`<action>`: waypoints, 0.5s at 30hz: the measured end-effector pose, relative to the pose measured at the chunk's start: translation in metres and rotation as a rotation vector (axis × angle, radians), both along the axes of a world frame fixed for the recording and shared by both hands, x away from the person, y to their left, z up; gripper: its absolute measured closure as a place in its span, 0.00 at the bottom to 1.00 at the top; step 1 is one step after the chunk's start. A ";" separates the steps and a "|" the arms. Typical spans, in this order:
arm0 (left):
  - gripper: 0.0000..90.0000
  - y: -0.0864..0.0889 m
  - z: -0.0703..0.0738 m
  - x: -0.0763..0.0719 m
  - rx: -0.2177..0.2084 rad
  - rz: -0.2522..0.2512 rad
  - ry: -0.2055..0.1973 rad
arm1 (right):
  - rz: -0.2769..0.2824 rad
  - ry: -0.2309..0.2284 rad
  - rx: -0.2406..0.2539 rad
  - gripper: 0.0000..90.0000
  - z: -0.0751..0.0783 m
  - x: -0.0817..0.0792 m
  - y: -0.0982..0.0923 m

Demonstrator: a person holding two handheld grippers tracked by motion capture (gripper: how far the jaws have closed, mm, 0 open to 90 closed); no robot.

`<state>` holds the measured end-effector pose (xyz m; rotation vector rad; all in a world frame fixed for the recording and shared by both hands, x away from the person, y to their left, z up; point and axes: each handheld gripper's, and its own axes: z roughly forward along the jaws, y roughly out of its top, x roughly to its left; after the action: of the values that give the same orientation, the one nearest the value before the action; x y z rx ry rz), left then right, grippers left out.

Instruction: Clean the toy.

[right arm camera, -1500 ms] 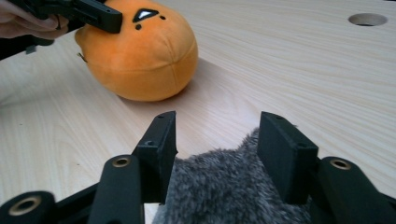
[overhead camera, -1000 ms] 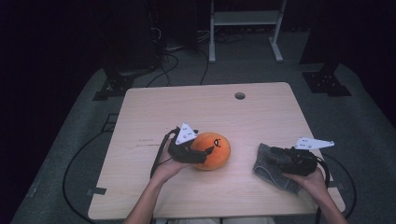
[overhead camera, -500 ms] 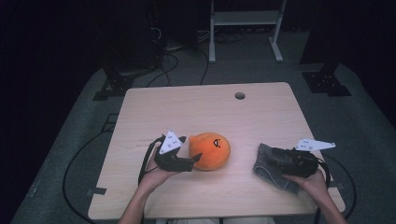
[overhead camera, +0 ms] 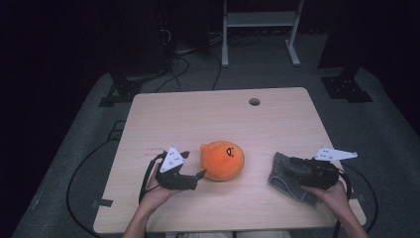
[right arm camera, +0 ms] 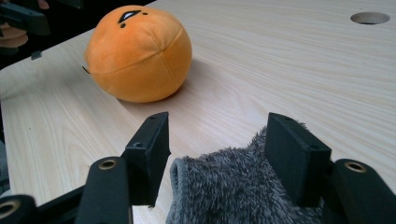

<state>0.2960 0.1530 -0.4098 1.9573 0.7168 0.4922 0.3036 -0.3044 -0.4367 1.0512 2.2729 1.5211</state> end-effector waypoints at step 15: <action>0.13 0.026 -0.021 -0.018 -0.023 0.062 0.012 | -0.024 -0.001 -0.002 0.36 -0.002 -0.001 0.002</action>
<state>0.2782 0.1793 -0.4304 1.9226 0.7897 0.5076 0.3026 -0.3027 -0.4386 1.0732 2.2524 1.5099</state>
